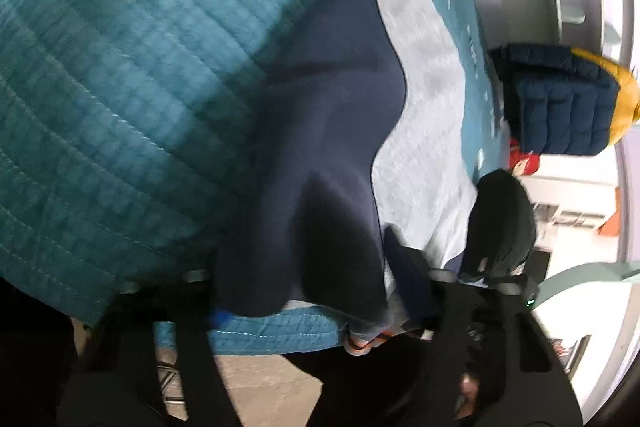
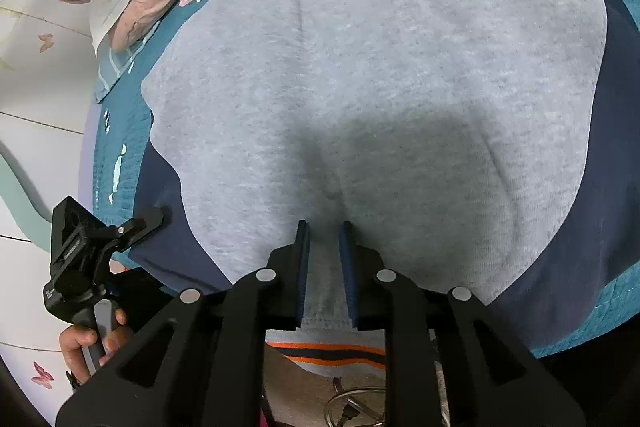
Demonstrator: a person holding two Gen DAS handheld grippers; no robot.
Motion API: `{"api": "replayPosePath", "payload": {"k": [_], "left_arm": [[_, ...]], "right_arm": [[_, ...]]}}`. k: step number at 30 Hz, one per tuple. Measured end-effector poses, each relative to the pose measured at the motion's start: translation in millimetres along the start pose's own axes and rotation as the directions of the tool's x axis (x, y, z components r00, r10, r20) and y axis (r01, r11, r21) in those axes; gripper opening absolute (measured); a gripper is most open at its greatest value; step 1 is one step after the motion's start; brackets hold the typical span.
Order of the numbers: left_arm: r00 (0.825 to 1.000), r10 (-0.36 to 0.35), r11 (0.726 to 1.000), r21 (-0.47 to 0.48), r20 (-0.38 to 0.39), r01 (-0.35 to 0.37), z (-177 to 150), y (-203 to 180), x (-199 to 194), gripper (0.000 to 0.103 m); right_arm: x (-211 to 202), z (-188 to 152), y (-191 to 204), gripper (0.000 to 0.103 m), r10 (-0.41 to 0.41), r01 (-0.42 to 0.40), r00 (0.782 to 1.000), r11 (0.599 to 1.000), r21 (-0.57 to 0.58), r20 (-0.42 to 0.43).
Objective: Fold large clothes
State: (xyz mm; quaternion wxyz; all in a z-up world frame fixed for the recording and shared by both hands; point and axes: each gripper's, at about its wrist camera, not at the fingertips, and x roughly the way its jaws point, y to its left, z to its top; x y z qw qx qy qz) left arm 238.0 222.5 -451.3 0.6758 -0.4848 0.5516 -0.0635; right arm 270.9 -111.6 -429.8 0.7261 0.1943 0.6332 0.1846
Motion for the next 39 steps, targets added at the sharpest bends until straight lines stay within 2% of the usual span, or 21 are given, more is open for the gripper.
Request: {"api": "replayPosePath", "payload": {"k": [1,2,4,6,8,10,13,15,16,17,20,26,28,31,33,36,39], "left_arm": [[1.0,-0.008,1.0,-0.001,-0.004,0.008,-0.6,1.0,-1.0,0.029],[1.0,-0.006,1.0,0.015,-0.012,0.006,-1.7,-1.1,-1.5,0.028],[1.0,0.003,0.999,0.045,-0.007,-0.002,-2.8,-8.4,-4.8,0.028],[1.0,-0.019,0.998,0.055,-0.015,0.02,-1.9,-16.4,-6.4,0.028],[1.0,-0.007,0.998,0.058,-0.03,0.008,1.6,-18.3,-3.7,0.036],[0.999,0.029,0.999,0.034,-0.04,-0.028,3.9,-10.0,3.8,0.037],[0.999,0.011,1.0,0.023,-0.043,-0.011,4.2,-2.5,13.5,0.039],[0.999,0.009,0.999,0.052,-0.031,-0.008,3.4,-5.0,10.5,0.038],[0.999,0.032,0.994,0.106,-0.015,-0.031,0.6,-12.6,8.1,0.028],[0.999,0.048,0.988,0.15,-0.003,-0.047,-0.9,-16.0,4.7,0.024],[0.996,0.067,0.958,0.275,0.052,-0.079,-10.7,-39.0,-4.9,0.018],[0.988,0.092,0.877,0.46,0.122,-0.138,-27.0,-86.1,-17.1,0.017],[0.989,0.084,0.861,0.491,0.124,-0.134,-29.9,-95.9,-20.7,0.017],[0.99,0.059,0.852,0.511,0.125,-0.115,-30.9,-118.5,-18.3,0.017],[0.99,0.052,0.834,0.54,0.128,-0.114,-33.2,-131.4,-17.8,0.017],[0.993,0.02,0.821,0.565,0.12,-0.085,-37.9,-148.9,-15.1,0.017],[0.994,0.013,0.803,0.592,0.107,-0.074,-45.0,-165.0,-7.8,0.018]], "right_arm": [[0.2,-0.3,-0.5,0.017,0.003,-0.003,1.0,1.0,0.002,0.002],[0.4,-0.7,-0.6,0.017,0.005,-0.005,1.0,1.0,0.004,0.003],[0.3,-0.8,-1.1,0.017,0.008,-0.008,1.0,1.0,0.008,0.004],[0.0,-0.9,-1.6,0.017,0.011,-0.011,1.0,1.0,0.008,0.004],[0.0,-1.3,-1.9,0.018,0.015,-0.015,1.0,1.0,0.011,0.006],[-0.3,-2.0,-3.0,0.018,0.019,-0.019,1.0,1.0,0.016,0.01],[-0.7,-3.5,-4.7,0.018,0.025,-0.026,1.0,0.999,0.02,0.013],[-1.3,-4.2,-7.0,0.018,0.03,-0.03,0.999,0.999,0.018,0.014],[-1.7,-4.9,-7.9,0.018,0.032,-0.033,0.999,0.999,0.019,0.015],[-1.9,-5.3,-8.4,0.018,0.033,-0.033,0.999,0.999,0.02,0.015],[-7.6,-7.5,-7.4,0.02,0.03,-0.031,0.999,0.999,0.02,0.042],[-20.4,1.2,-2.0,0.02,0.033,-0.035,0.993,0.999,0.016,0.116],[-21.5,9.8,-2.6,0.02,0.03,-0.033,0.991,0.999,0.025,0.133],[-22.3,20.9,-2.3,0.02,0.04,-0.044,0.986,0.999,0.026,0.159],[-19.4,24.2,-1.9,0.02,0.049,-0.055,0.985,0.998,0.03,0.167],[-12.1,19.1,-2.6,0.02,0.059,-0.066,0.983,0.997,0.032,0.172],[0.5,10.7,-4.4,0.016,0.048,-0.051,0.985,0.999,0.018,0.165]]}}
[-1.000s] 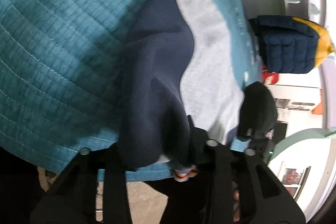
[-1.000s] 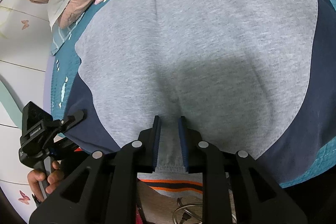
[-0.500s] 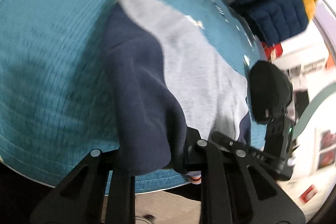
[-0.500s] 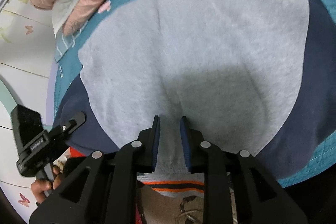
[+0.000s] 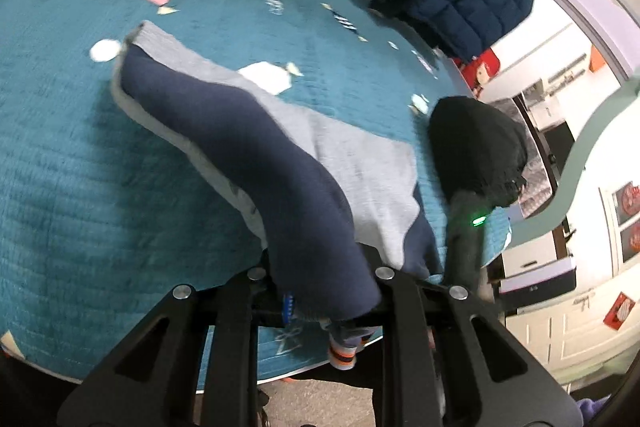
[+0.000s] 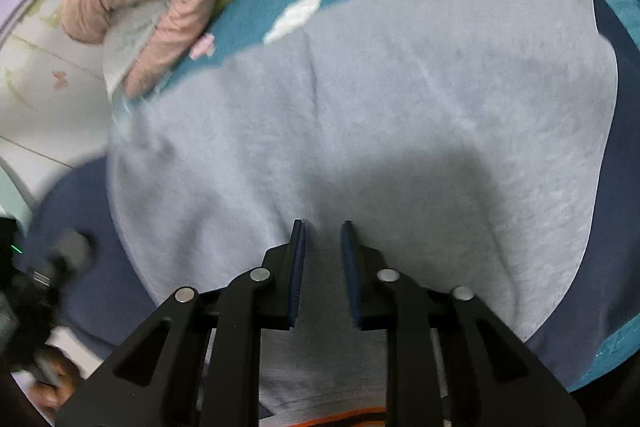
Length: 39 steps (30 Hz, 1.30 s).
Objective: Fold large clothes
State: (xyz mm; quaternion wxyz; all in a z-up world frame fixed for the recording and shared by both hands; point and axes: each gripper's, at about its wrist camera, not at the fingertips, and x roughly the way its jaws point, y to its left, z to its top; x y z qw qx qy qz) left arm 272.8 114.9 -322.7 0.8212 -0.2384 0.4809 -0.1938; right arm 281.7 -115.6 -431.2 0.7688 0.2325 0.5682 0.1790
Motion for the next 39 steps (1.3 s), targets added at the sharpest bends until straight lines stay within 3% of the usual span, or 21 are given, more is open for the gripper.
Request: {"api": "replayPosePath", "payload": {"k": [6,8,10,15,17,23,24,25,26,27,31,33,35,39], "left_arm": [[1.0,-0.014,1.0,0.015,-0.001,0.014,6.0,-16.8,6.6,0.018],[1.0,-0.007,1.0,0.02,-0.004,0.007,8.5,-18.7,6.0,0.018],[1.0,-0.004,1.0,0.016,-0.011,0.004,9.6,-17.3,6.3,0.018],[0.999,-0.018,1.0,-0.013,-0.032,0.018,17.0,-17.9,10.1,0.018],[0.999,-0.011,1.0,-0.005,-0.035,0.011,17.5,-22.4,10.8,0.018],[0.999,0.007,1.0,0.005,-0.047,-0.006,15.4,-31.3,13.3,0.018],[0.999,0.007,1.0,0.003,-0.049,-0.007,15.5,-31.1,13.0,0.018],[0.999,0.009,1.0,0.0,-0.05,-0.009,15.6,-30.5,12.6,0.018],[0.998,0.011,1.0,-0.002,-0.055,-0.012,15.9,-29.1,12.6,0.018],[0.998,0.017,1.0,0.002,-0.059,-0.017,15.8,-28.5,12.4,0.018],[0.995,-0.017,1.0,-0.026,-0.095,0.014,14.6,-18.6,13.0,0.022],[0.992,-0.04,0.999,-0.034,-0.118,0.036,14.1,-14.6,10.3,0.033],[0.993,-0.059,0.996,-0.078,-0.104,0.051,13.6,-5.3,0.3,0.073],[0.993,-0.117,0.974,-0.2,-0.031,0.109,19.4,26.9,-27.3,0.08]], "right_arm": [[-22.7,-8.8,-1.1,0.023,0.041,-0.038,0.998,0.998,-0.04,0.053],[-44.0,-20.2,1.5,0.04,0.035,-0.025,0.994,0.995,-0.099,0.107],[-71.8,-34.1,11.9,0.048,0.053,-0.017,0.982,0.981,-0.194,0.182],[-105.9,-67.7,44.9,0.062,0.065,0.065,0.956,0.902,-0.426,0.285],[-95.9,-73.0,59.6,0.065,0.016,0.134,0.956,0.863,-0.487,0.292],[-55.3,-68.7,101.2,0.065,-0.015,0.216,0.944,0.783,-0.583,0.33],[-50.9,-65.3,102.8,0.064,0.002,0.203,0.943,0.79,-0.578,0.333],[-49.3,-61.0,101.5,0.053,0.011,0.191,0.94,0.811,-0.553,0.34],[-48.1,-58.0,99.3,0.025,0.008,0.182,0.943,0.824,-0.537,0.332],[-45.0,-53.0,95.5,0.016,0.009,0.158,0.952,0.842,-0.516,0.307],[-44.2,-51.5,89.5,0.014,0.037,0.116,0.958,0.857,-0.502,0.284],[-44.1,-51.1,89.6,0.014,0.037,0.113,0.959,0.858,-0.501,0.281],[-44.8,-53.8,90.5,0.014,0.035,0.114,0.96,0.857,-0.503,0.277],[-43.4,-54.5,90.5,0.014,0.036,0.112,0.961,0.857,-0.504,0.275]]}}
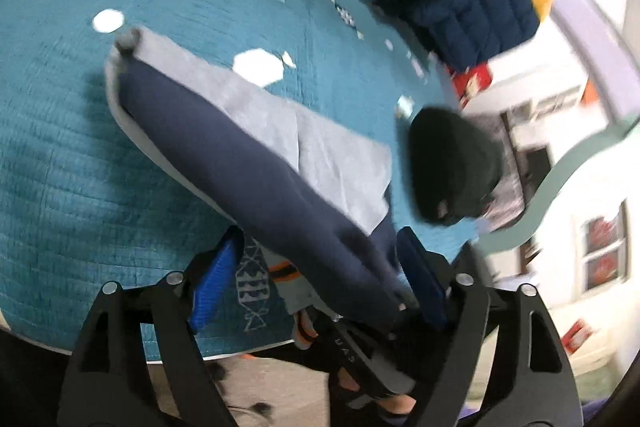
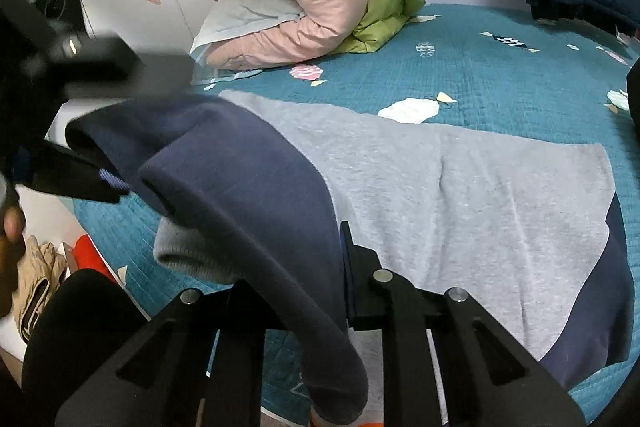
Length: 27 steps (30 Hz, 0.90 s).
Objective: Fold large clothes
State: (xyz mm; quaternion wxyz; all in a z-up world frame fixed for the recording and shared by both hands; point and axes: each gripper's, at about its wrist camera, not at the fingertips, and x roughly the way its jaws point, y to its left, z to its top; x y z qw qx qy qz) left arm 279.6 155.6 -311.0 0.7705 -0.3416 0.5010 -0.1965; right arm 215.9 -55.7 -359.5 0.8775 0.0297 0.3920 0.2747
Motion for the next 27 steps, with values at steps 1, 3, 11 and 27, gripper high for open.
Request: {"api": "replayPosePath", "payload": {"k": [1,3,11,27], "left_arm": [[1.0,0.003,0.999,-0.033,0.014,-0.002,3.8,7.3,-4.2,0.083],[0.999,0.049,0.995,-0.093,0.016,-0.048,15.1,29.2,-5.8,0.084],[0.994,0.097,0.961,-0.253,-0.052,-0.107,59.1,100.6,30.9,0.084],[0.982,0.187,0.982,-0.013,-0.016,-0.187,103.4,14.7,40.2,0.024]], "right_arm": [[-0.9,-0.7,0.9,0.014,0.001,-0.001,1.0,1.0,0.003,0.0],[-0.1,-0.9,2.0,0.014,0.006,-0.006,1.0,1.0,0.012,-0.002],[1.6,-3.1,7.7,0.014,0.001,-0.001,1.0,1.0,-0.003,-0.011],[-13.1,1.2,10.1,0.017,-0.049,0.049,0.998,0.999,0.008,0.038]]}}
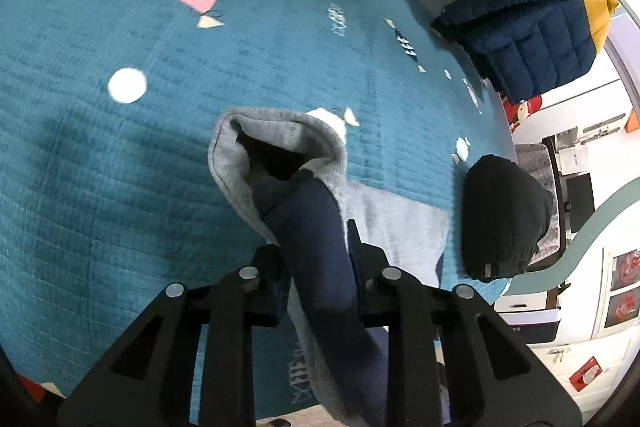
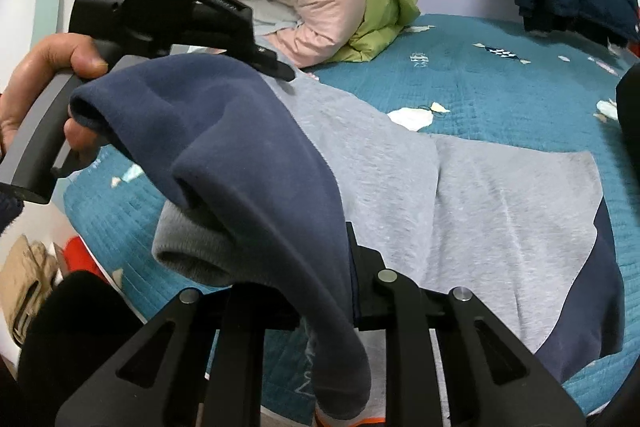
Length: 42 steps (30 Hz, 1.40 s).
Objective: Fold large clothes
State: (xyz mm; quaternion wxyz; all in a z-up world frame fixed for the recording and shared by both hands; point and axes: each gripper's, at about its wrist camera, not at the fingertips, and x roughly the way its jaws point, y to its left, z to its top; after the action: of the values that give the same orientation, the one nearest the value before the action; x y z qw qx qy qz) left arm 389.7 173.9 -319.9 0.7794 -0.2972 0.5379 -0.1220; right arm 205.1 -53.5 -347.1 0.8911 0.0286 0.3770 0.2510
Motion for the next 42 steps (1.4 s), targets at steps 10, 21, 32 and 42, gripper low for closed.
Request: {"api": "replayPosePath", "payload": {"k": [10,21,32,42], "left_arm": [[0.999,-0.016,0.985,0.174,-0.043,0.024,7.8,-104.4,22.2,0.024],[0.987,0.044,0.934,0.356,-0.154,0.014,-22.4,-226.5,127.2,0.024],[0.946,0.177,0.9,0.433,-0.27,-0.045,-49.7,-255.9,241.9,0.024],[0.904,0.249,0.874,0.483,-0.348,-0.055,-58.3,-261.9,292.9,0.043]], "right_arm": [[-38.7,0.8,-58.0,0.014,0.006,-0.027,0.996,0.972,0.234,0.092],[-55.6,-30.9,-145.9,0.014,-0.016,-0.029,0.997,0.849,0.528,0.08],[-55.3,-57.5,-188.8,0.015,-0.028,-0.007,0.999,0.755,0.655,0.043],[-57.6,-76.6,-211.9,0.028,-0.044,0.046,0.999,0.665,0.745,-0.022]]}}
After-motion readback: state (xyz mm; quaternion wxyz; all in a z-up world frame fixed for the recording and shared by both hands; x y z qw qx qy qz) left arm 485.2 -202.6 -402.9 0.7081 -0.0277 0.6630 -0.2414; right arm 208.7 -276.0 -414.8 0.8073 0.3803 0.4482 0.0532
